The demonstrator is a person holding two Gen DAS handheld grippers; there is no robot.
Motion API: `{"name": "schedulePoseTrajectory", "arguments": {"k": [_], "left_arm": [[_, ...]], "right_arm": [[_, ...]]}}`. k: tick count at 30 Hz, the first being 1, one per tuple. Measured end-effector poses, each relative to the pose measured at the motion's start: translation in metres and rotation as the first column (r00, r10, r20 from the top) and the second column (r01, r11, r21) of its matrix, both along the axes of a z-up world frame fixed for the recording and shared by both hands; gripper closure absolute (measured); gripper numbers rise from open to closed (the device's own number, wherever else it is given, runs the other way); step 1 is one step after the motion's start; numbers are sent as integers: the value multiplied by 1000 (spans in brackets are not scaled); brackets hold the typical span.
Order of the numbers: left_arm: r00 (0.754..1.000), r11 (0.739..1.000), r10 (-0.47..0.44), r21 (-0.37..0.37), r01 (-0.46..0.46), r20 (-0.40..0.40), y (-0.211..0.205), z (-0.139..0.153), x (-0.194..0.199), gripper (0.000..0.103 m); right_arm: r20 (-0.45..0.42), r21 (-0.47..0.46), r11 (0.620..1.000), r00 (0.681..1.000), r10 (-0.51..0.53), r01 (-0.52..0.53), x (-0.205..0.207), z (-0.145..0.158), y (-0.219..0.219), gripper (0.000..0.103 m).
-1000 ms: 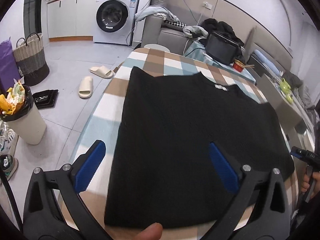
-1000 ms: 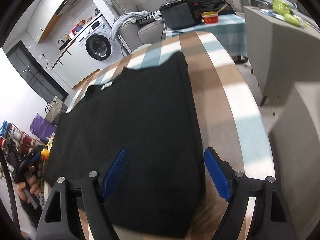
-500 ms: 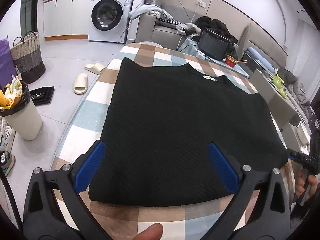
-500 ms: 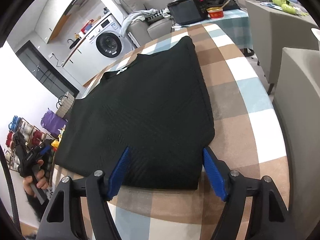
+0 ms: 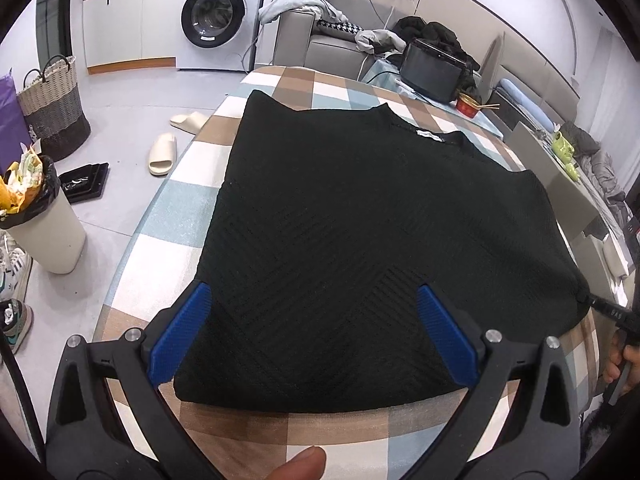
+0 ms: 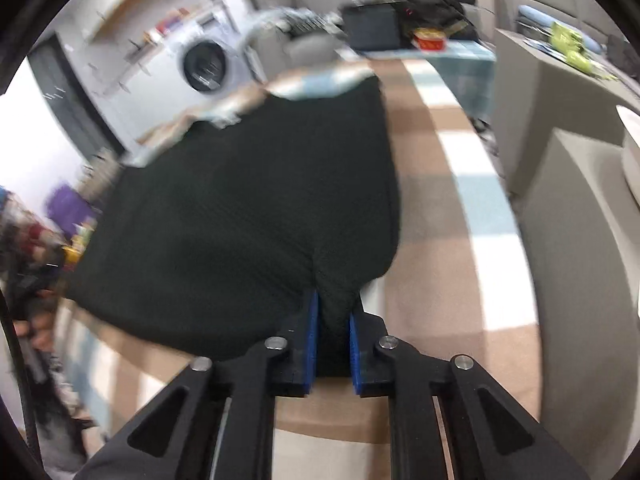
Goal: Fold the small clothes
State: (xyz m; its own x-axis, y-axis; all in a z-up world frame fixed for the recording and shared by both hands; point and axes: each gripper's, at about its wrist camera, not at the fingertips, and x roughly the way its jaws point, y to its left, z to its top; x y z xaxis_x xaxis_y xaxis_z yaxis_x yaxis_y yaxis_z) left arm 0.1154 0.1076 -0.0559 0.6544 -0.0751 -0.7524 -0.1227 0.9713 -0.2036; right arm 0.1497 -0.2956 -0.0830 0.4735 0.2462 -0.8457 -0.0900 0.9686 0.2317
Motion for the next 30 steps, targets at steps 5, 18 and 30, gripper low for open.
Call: {"name": "schedulePoseTrajectory", "arguments": {"k": [5,18,30], "left_arm": [[999,999,-45,16,45,19,-13,3,1,1],[988,987,-154,45,153,9,-48,0,21,1],[993,992,-118,38,119,-7,-34,-13,24,1]], "right_arm": [[121,27,998,991,-55,52,-8,30,1,74],[116,-236,969,988,104,-75,11,35,69,61],[167,-174,985,986,13,17,-20,42,22,60]]}}
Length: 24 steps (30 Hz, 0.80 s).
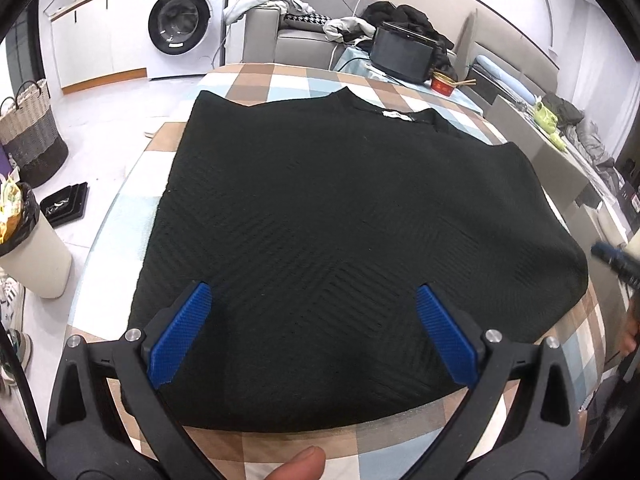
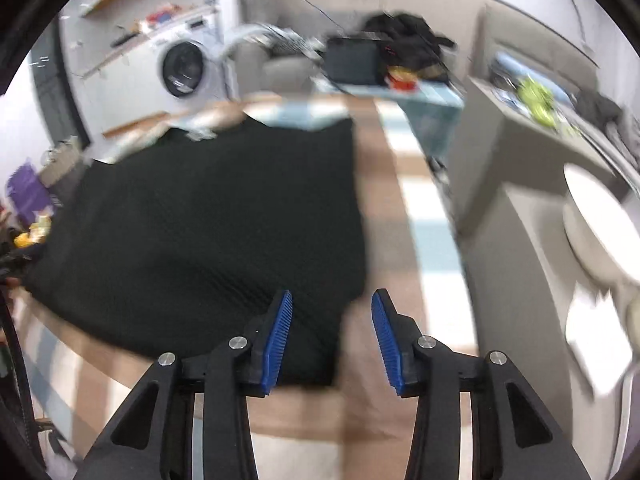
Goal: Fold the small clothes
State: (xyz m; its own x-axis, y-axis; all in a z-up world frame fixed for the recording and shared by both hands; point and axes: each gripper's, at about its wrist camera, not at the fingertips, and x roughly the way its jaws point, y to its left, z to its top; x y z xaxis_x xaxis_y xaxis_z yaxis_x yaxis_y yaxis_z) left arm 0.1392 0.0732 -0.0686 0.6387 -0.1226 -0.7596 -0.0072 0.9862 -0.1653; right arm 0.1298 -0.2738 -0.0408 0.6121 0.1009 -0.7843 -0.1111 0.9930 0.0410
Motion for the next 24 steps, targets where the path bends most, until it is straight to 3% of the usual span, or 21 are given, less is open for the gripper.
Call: {"name": "schedulePoseTrajectory", "arguments": {"k": [5,9,12,15,17,22,24], "left_arm": [[1000,1000,-15,27,16,-21,-10,-9,2,1],[999,1000,-13,26,14,-38,-7,-16,5,1],[999,1000,-13,10,14,-51,-2,-22,8,1],[999,1000,-27,9,27,-42,1,-25,7,1],[998,999,-33,16,34,-44,1,-25,7,1],[999,999,-30,20,31,-45,1,-26,8,1],[998,999,-31,39,33,-46,-2,-27,8,1]], "right_arm": [[26,49,989,990,135,-137,28,3,61,60],[-41,83,970,972,230,-227,62,-22,107,60],[-113,39,970,964,241,-238,80,-45,121,61],[-93,23,962,958,272,-271,74,-48,115,61],[-87,69,963,960,266,-260,70,-45,99,60],[-78,28,990,987,143,-141,50,-43,53,61],[-86,55,990,987,134,-130,48,-49,42,61]]}}
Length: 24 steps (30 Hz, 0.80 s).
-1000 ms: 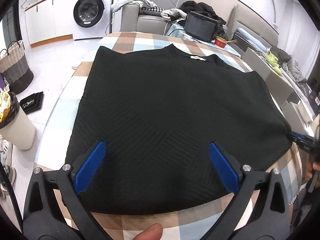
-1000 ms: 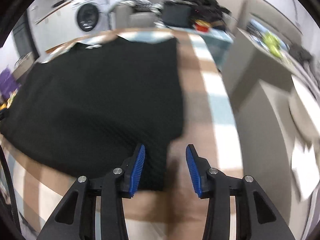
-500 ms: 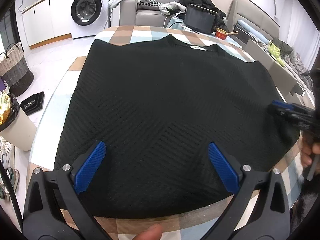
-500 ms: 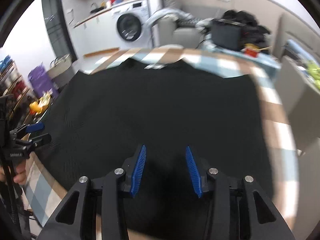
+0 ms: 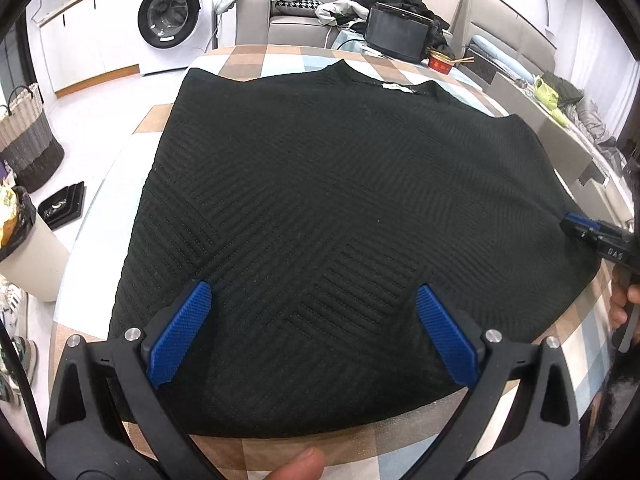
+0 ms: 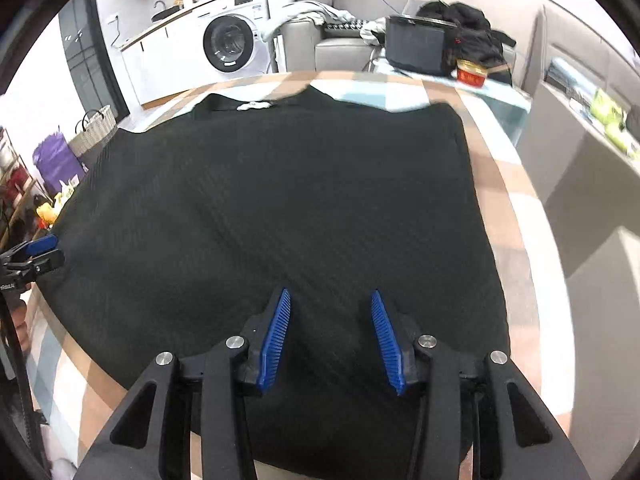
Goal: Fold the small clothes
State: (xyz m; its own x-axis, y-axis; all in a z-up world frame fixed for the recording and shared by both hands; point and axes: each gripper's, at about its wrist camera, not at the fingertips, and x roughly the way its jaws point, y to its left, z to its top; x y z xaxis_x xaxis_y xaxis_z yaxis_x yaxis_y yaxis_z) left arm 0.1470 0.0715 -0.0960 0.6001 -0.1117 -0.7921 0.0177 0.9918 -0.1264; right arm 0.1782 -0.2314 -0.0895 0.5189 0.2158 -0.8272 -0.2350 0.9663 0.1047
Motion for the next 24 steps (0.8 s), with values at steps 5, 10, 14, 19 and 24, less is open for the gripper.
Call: {"name": "schedulePoseTrajectory", "arguments": {"k": [5,10,14,19,24], "left_arm": [[1000,999,0,52,0,-4,-8,-1,1,1],[1000,999,-30,20,30,-2,-17,5,-3,1],[997,997,-75,19,75,-3,-28,5,-5,1],[995,992,-98,84,99,-18,-39,-3,-8,1],[995,994,-98,45,99,-20,-37,1,-10,1]], "right_arm": [[9,-10,1000,1000,15,-15,-3,1,1,60],[9,4,1000,1000,16,-16,-1,3,0,59],[15,20,1000,1000,10,-10,0,8,4,59],[16,-28,998,998,63,-63,-2,0,21,56],[19,-74,993,995,98,-97,-9,0,13,56]]}}
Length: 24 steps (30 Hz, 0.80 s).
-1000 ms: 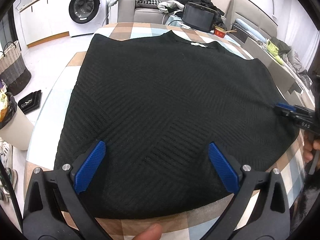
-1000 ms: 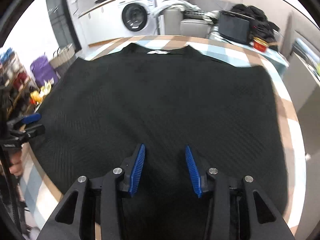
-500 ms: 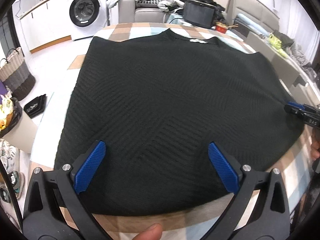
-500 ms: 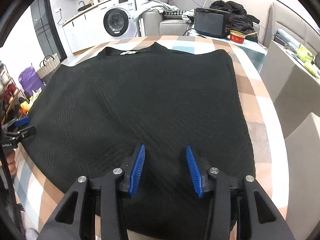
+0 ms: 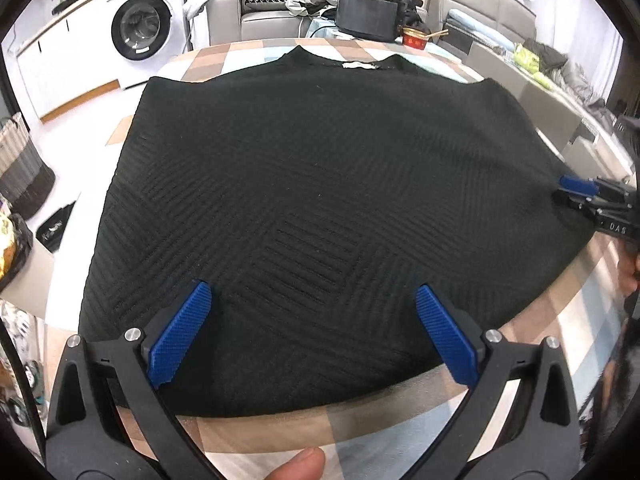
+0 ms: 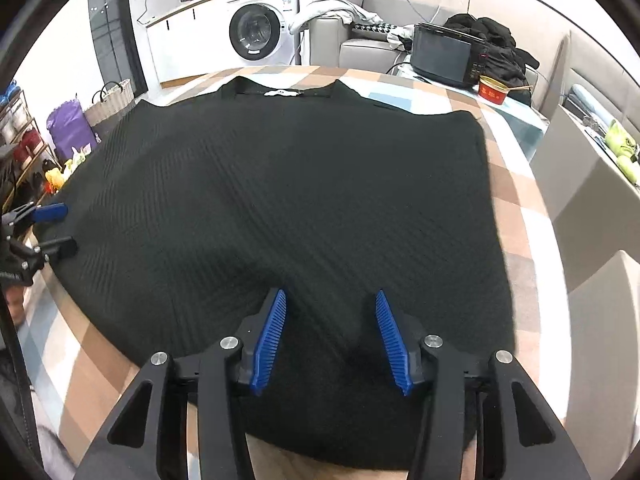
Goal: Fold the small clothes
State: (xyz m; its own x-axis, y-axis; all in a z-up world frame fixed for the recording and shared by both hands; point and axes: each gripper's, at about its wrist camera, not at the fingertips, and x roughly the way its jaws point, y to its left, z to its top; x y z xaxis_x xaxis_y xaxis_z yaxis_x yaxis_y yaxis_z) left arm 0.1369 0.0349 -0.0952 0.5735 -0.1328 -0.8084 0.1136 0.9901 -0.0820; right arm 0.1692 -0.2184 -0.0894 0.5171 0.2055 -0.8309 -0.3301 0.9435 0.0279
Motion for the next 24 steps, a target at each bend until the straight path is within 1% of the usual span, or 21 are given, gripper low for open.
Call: {"name": "schedulePoseTrajectory", "arguments": {"k": [2,5,7,9,11,12,13,14,16,17,20,23,24], "left_arm": [[1000,1000,-7,-15,7,11,-4,4,-2,1],[997,997,-72,-35,73,36,-21,10,-9,1],[992,992,-121,-23,122,34,-35,9,-12,1],[988,988,-151,-13,151,11,-46,3,-12,1],[988,987,-157,21,157,-11,-53,-4,-11,1],[988,987,-153,42,154,-15,-54,-6,-11,1],[988,987,-156,45,156,-10,-55,-7,-11,1],[987,986,-158,44,159,-10,-55,-7,-12,1],[988,986,-156,49,157,-12,-51,-8,-15,1],[988,987,-153,53,153,-12,-49,-8,-16,1],[993,990,-118,72,118,-11,-38,-11,-28,1],[998,993,-65,101,67,-24,-21,-10,-42,1],[999,994,-38,99,40,-19,-13,-8,-48,1]], "right_arm": [[8,-7,1000,1000,-18,18,-4,6,-1,56],[33,-2,1000,999,20,-20,-10,15,16,55],[34,18,997,997,74,-74,-14,15,36,55],[20,19,993,993,117,-117,-15,9,53,55],[-4,-5,986,986,168,-168,-18,-1,67,55],[13,-29,983,983,183,-183,-21,-4,71,54],[20,-34,982,982,188,-187,-22,-3,70,54],[5,-33,982,983,184,-184,-21,-2,67,54],[3,-37,987,988,154,-154,-19,-1,54,54],[0,-58,990,992,127,-127,-17,-1,45,54],[-9,-56,996,998,63,-64,-19,0,16,54],[-10,-42,999,1000,22,-23,-30,1,-12,54],[-5,-40,999,1000,5,-5,-34,2,-20,54]]}}
